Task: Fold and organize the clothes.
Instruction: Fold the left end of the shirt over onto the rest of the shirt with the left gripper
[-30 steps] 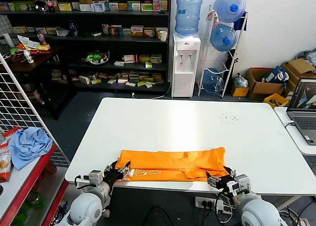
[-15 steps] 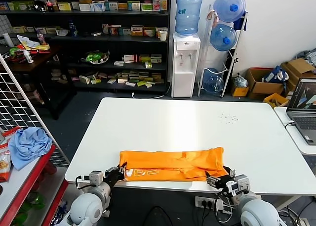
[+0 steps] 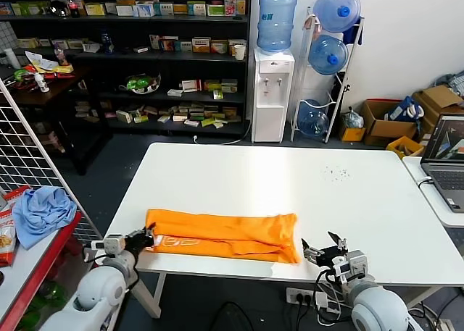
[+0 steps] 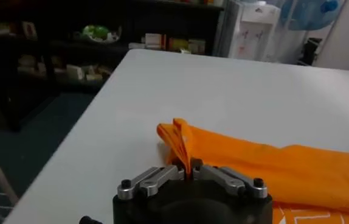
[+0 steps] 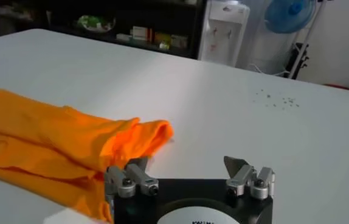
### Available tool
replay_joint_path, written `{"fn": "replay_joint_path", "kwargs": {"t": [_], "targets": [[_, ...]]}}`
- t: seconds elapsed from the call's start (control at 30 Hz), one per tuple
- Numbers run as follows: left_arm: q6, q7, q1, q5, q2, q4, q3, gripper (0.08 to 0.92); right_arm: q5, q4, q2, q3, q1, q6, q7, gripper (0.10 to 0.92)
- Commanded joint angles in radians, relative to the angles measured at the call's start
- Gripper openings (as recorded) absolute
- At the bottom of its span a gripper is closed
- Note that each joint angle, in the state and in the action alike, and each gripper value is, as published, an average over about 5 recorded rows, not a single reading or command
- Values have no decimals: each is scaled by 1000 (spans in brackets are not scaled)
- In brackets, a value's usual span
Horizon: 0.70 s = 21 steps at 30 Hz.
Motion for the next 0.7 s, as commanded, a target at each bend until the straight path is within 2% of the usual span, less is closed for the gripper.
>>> {"fn": "replay_joint_path", "kwargs": {"t": [0.03, 0.27, 0.47, 0.7], "targets": [[-1, -27, -32, -8, 152, 48, -100, 126, -30, -11, 8, 1, 9, 30, 3, 823], [20, -63, -16, -6, 140, -118, -64, 126, -59, -22, 17, 4, 7, 44, 2, 823], [35, -103, 0, -26, 37, -267, 57, 126, -92, -38, 35, 13, 1, 56, 5, 823], [53, -147, -47, -49, -62, -310, 221, 126, -113, -56, 65, 20, -8, 57, 2, 823]]}}
